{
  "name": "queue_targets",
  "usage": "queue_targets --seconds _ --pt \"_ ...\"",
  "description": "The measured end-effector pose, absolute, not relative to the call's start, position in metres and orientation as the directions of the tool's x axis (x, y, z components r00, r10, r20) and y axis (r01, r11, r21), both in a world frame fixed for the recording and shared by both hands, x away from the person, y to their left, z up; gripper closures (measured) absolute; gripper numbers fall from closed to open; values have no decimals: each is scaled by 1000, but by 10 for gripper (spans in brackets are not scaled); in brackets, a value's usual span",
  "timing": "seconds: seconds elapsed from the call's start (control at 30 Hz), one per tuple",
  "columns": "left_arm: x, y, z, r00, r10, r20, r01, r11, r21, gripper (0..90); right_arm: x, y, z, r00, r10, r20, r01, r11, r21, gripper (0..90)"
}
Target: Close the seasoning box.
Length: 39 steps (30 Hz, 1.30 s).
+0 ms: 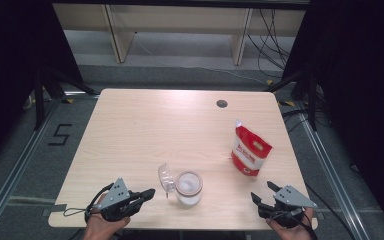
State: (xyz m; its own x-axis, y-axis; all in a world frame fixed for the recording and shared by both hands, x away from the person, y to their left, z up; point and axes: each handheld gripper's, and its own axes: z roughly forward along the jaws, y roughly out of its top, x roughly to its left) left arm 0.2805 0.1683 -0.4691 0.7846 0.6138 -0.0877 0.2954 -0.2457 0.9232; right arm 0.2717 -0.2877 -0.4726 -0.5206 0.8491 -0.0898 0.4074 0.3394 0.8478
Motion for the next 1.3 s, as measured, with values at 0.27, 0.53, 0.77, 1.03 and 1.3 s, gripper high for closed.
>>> queue_targets --seconds 0.27,0.53,0.77,1.03,1.3 --pt "285 158 -455 805 589 -79 284 -265 921 894 272 -288 -473 -513 854 -89 410 335 848 340" --pt "289 148 -445 826 563 -33 244 -304 921 894 272 -289 -472 -498 860 -115 395 342 853 340" --pt "291 145 -439 829 559 -23 237 -314 919 894 269 -287 -471 -487 871 -71 431 310 847 340" --pt "294 141 -438 838 545 -16 227 -322 919 894 271 -287 -472 -491 867 -89 415 322 851 340" --pt "296 131 -437 842 539 -16 228 -328 917 894 271 -288 -471 -495 863 -95 410 329 850 341"
